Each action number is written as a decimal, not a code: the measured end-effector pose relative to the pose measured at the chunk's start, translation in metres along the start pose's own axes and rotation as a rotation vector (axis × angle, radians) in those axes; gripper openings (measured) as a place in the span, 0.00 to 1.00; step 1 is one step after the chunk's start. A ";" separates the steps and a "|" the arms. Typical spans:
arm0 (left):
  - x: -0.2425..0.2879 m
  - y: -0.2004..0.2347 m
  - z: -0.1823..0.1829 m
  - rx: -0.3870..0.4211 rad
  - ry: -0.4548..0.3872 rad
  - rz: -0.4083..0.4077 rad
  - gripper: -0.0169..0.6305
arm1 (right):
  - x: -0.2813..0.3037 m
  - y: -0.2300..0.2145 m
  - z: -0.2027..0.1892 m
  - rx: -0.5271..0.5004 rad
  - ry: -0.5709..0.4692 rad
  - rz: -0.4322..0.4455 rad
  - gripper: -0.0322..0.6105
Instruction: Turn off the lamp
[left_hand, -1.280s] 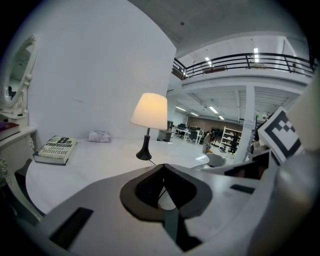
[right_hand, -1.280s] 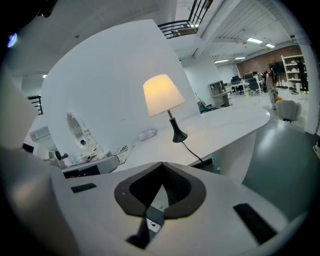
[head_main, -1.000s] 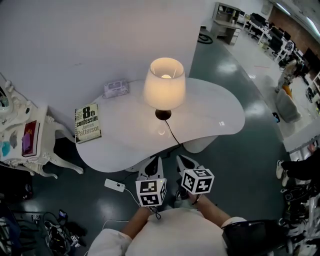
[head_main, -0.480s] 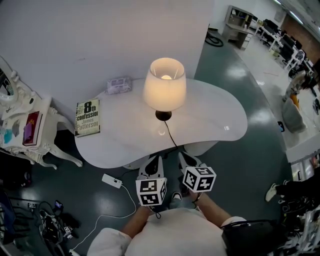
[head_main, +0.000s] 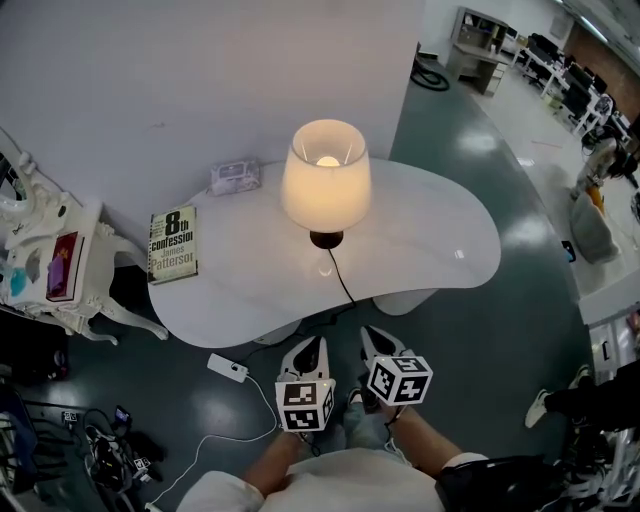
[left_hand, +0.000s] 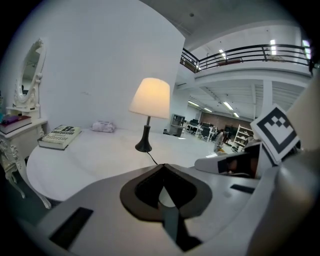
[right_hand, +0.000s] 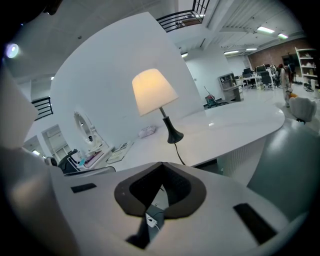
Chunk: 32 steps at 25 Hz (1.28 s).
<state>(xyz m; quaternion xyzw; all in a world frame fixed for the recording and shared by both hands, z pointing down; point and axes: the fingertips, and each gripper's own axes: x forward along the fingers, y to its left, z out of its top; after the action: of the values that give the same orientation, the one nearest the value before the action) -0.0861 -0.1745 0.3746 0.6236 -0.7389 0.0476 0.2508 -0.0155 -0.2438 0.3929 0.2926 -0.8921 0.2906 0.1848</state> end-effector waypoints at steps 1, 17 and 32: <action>0.002 0.000 -0.005 0.008 0.005 -0.002 0.04 | 0.002 -0.004 -0.004 0.010 0.002 -0.003 0.05; 0.073 0.023 -0.098 0.032 0.111 -0.024 0.04 | 0.052 -0.084 -0.071 0.123 0.013 -0.104 0.05; 0.138 0.038 -0.212 0.001 0.161 0.013 0.04 | 0.102 -0.154 -0.163 0.125 0.034 -0.133 0.05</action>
<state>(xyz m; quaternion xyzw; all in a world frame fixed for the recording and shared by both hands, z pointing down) -0.0695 -0.2090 0.6278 0.6129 -0.7205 0.0996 0.3087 0.0301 -0.2850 0.6313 0.3574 -0.8475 0.3375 0.2002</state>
